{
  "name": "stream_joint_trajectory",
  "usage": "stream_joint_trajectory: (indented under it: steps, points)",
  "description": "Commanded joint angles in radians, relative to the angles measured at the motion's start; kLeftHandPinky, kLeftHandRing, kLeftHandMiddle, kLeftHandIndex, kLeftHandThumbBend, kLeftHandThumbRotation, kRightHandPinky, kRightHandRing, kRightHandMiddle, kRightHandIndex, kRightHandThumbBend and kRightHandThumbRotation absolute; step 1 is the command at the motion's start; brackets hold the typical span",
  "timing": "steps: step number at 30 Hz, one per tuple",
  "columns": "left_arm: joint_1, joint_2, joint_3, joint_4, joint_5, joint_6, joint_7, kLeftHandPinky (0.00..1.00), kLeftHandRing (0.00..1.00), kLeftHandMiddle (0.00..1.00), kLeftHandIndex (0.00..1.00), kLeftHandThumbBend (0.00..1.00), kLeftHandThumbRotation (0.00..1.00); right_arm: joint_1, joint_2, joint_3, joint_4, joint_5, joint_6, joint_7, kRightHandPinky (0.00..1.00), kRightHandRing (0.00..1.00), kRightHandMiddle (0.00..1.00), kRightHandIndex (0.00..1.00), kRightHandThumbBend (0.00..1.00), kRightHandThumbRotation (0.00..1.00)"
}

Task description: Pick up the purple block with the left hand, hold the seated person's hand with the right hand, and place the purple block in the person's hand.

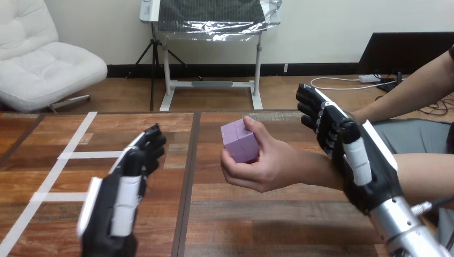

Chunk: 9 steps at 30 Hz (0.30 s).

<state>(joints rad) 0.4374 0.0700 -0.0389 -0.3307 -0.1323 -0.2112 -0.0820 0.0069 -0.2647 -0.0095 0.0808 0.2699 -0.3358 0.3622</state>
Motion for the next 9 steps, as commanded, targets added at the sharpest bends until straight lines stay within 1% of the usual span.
stream_joint_trajectory:
  steps: [1,2,5,7,8,9]
  points:
    - [0.019,-0.038,-0.005,-0.142,-0.052,-0.07,-0.006,0.92,0.87,0.84,0.81,0.77,1.0,0.016,0.045,-0.019,-0.146,0.044,-0.015,-0.017,0.98,0.93,0.93,0.91,1.0,1.0]
    - [0.034,-0.038,-0.007,-0.156,-0.06,-0.075,-0.005,0.92,0.86,0.84,0.81,0.76,1.0,0.032,0.054,-0.015,-0.169,0.076,-0.016,-0.001,0.98,0.93,0.92,0.91,1.0,1.0]
    - [0.061,-0.038,-0.011,-0.178,-0.066,-0.089,-0.001,0.92,0.85,0.83,0.79,0.73,1.0,0.064,0.072,-0.009,-0.214,0.137,-0.008,0.028,0.98,0.94,0.93,0.91,1.0,1.0]
    - [0.073,-0.038,-0.013,-0.185,-0.064,-0.097,0.002,0.91,0.84,0.82,0.78,0.71,1.0,0.081,0.079,-0.007,-0.236,0.16,0.001,0.036,0.96,0.93,0.92,0.91,1.0,1.0]
    - [0.081,-0.04,-0.015,-0.189,-0.063,-0.106,0.004,0.91,0.84,0.82,0.78,0.71,1.0,0.097,0.083,-0.003,-0.258,0.164,0.006,0.033,0.96,0.93,0.92,0.91,1.0,1.0]
    - [0.086,-0.041,-0.017,-0.191,-0.063,-0.111,0.005,0.91,0.83,0.82,0.78,0.7,1.0,0.108,0.085,-0.001,-0.273,0.165,0.01,0.031,0.94,0.92,0.92,0.9,1.0,1.0]
